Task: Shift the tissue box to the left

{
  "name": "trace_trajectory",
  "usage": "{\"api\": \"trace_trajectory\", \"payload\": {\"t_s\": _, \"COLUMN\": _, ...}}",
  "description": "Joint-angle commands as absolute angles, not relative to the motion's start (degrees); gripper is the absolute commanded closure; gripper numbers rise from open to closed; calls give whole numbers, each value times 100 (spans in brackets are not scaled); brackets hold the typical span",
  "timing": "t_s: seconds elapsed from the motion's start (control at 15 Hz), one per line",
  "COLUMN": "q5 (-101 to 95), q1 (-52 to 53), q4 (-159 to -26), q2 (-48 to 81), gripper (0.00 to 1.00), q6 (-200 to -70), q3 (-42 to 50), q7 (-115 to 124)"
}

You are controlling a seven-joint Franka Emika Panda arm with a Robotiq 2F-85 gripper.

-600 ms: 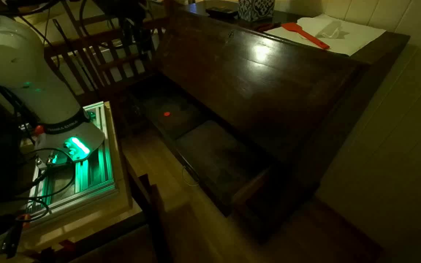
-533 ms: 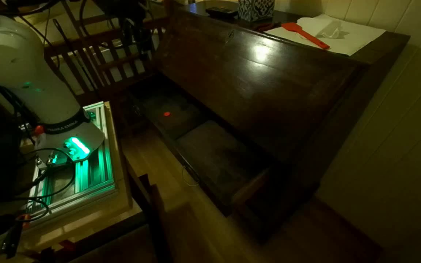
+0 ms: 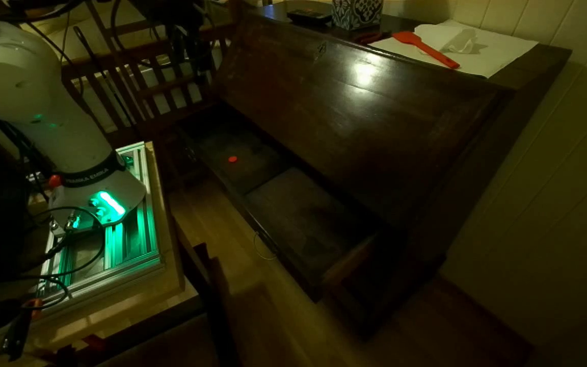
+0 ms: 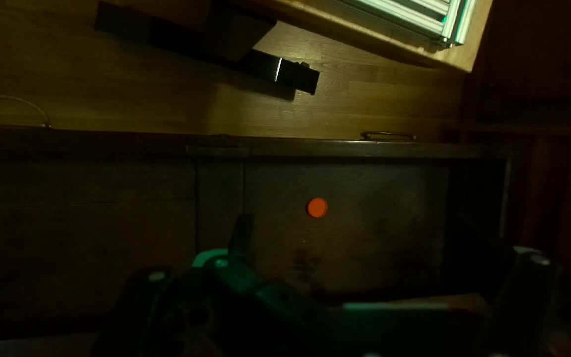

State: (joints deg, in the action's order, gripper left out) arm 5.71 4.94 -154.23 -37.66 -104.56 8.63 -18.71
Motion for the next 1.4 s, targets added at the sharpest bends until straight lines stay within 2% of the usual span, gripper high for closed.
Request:
{"api": "trace_trajectory", "payload": {"t_s": 0.0, "q5": 692, "q1": 548, "q4": -15249, "q2": -3608, "gripper": 0, "q6": -10766, "q3": 681, "q7": -1943}}
{"api": "trace_trajectory", "payload": {"t_s": 0.47, "q5": 458, "q1": 795, "q4": -13911, "q2": -2229, "gripper": 0, "q6": -13083, "q3": -34, "q7": -1562}}
{"api": "trace_trajectory", "payload": {"t_s": 0.73, "q5": 453, "q1": 729, "q4": -12987, "q2": -1252, "gripper": 0, "q6": -14016, "q3": -45, "q7": -1501}}
{"api": "trace_trajectory", "payload": {"t_s": 1.0, "q5": 313, "q1": 593, "q4": -11997, "q2": -497, "gripper": 0, "q6": -14195, "q3": -205, "q7": -799}}
{"api": "trace_trajectory", "payload": {"t_s": 1.2, "q5": 377, "q1": 575, "q4": -11087, "q2": -21, "gripper": 0, "q6": -13788, "q3": -275, "q7": -112}}
{"api": "trace_trajectory", "payload": {"t_s": 1.27, "q5": 487, "q1": 593, "q4": -11783, "q2": -418, "gripper": 0, "q6": -14127, "q3": -241, "q7": -585}}
{"api": "trace_trajectory", "payload": {"t_s": 1.33, "q5": 485, "q1": 590, "q4": -11530, "q2": -282, "gripper": 0, "q6": -14031, "q3": -263, "q7": -413}}
